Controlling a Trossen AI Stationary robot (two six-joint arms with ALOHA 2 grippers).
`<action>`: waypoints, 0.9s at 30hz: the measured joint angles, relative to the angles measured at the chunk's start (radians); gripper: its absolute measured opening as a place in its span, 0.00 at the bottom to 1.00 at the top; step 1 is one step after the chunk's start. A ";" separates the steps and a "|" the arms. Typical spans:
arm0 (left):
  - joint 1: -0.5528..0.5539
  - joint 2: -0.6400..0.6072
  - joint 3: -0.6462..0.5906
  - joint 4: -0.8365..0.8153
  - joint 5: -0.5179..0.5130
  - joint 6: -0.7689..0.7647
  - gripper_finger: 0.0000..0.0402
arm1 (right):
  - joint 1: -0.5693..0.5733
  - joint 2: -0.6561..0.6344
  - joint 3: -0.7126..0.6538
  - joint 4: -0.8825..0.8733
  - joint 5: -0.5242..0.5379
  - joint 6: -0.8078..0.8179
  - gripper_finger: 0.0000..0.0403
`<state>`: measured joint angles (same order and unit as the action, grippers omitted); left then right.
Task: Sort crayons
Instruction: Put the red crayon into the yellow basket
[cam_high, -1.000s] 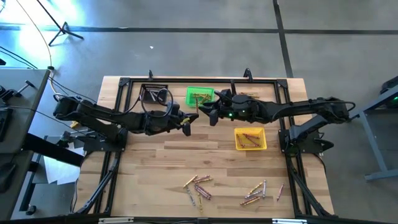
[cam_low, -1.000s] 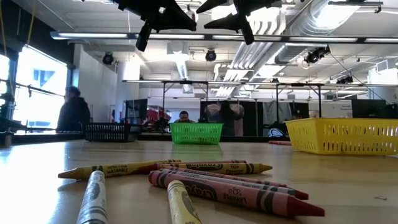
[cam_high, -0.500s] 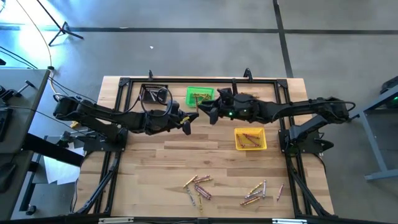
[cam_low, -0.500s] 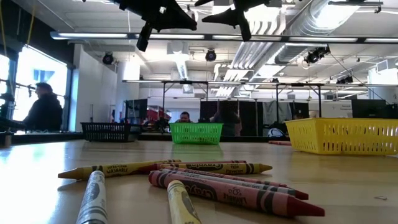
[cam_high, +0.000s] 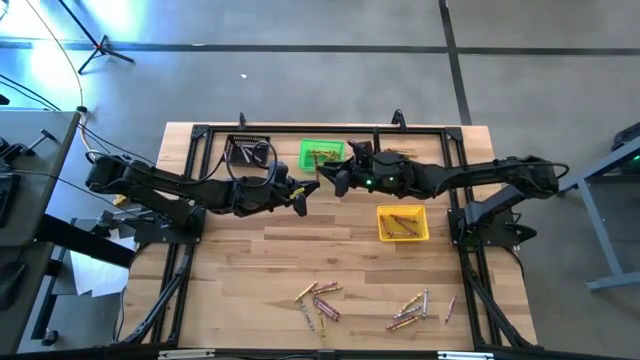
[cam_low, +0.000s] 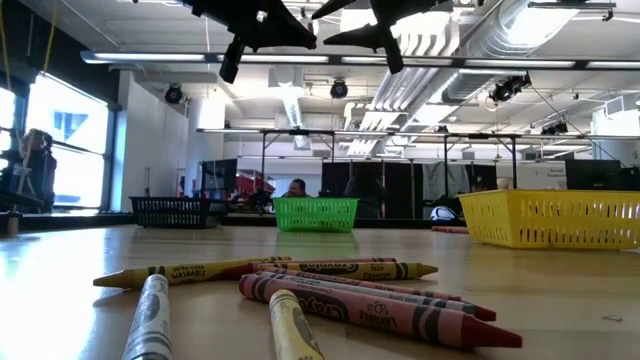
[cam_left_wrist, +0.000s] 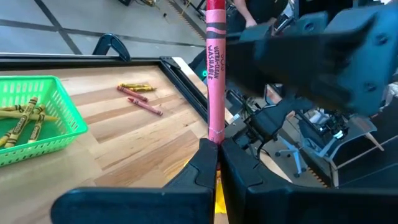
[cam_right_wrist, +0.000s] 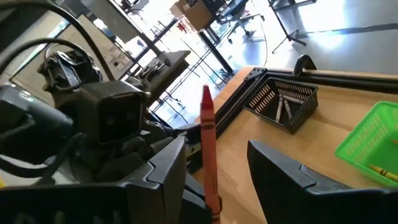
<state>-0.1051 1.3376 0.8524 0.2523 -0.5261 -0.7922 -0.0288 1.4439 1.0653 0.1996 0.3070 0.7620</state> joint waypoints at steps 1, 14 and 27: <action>0.000 0.000 0.000 0.000 0.000 0.000 0.00 | 0.000 0.009 0.000 0.010 -0.004 0.006 0.39; 0.000 0.000 0.000 -0.005 0.000 -0.001 0.00 | -0.024 0.031 0.000 0.043 -0.055 0.021 0.38; 0.000 -0.001 0.000 0.000 0.000 0.009 0.00 | -0.031 0.056 0.001 0.054 -0.087 0.024 0.23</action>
<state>-0.1051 1.3369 0.8524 0.2520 -0.5262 -0.7830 -0.0593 1.5002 1.0664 0.2535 0.2198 0.7856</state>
